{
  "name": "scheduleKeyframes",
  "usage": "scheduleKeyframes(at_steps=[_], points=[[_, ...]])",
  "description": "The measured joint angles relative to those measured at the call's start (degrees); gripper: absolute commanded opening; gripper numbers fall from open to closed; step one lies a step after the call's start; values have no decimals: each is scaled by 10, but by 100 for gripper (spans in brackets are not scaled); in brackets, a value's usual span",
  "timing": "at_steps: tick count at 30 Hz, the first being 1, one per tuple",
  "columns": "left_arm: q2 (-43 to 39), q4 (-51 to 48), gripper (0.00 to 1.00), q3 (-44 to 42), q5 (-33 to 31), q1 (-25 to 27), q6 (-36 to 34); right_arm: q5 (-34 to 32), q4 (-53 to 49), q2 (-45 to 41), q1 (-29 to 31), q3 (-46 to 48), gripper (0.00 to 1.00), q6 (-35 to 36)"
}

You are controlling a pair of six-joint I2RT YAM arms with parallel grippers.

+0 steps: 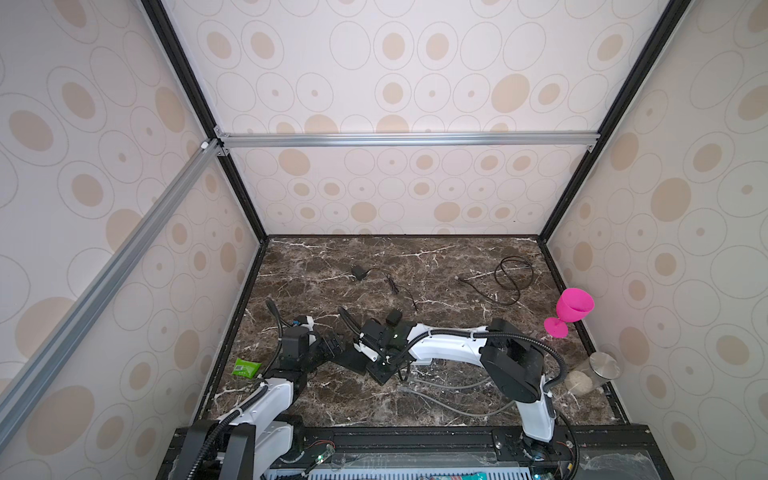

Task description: Insert the plug into the switch port

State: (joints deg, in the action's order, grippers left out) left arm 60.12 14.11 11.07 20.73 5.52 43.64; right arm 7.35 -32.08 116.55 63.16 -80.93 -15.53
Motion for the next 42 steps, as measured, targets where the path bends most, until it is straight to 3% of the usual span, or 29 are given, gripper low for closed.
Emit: scheduleKeyframes(at_steps=[24, 42], points=[[14, 14, 89, 1, 6, 0, 0, -14, 12, -15, 2, 12, 0, 7], [78, 57, 85, 21, 23, -4, -15, -24, -61, 29, 2, -63, 0, 80]])
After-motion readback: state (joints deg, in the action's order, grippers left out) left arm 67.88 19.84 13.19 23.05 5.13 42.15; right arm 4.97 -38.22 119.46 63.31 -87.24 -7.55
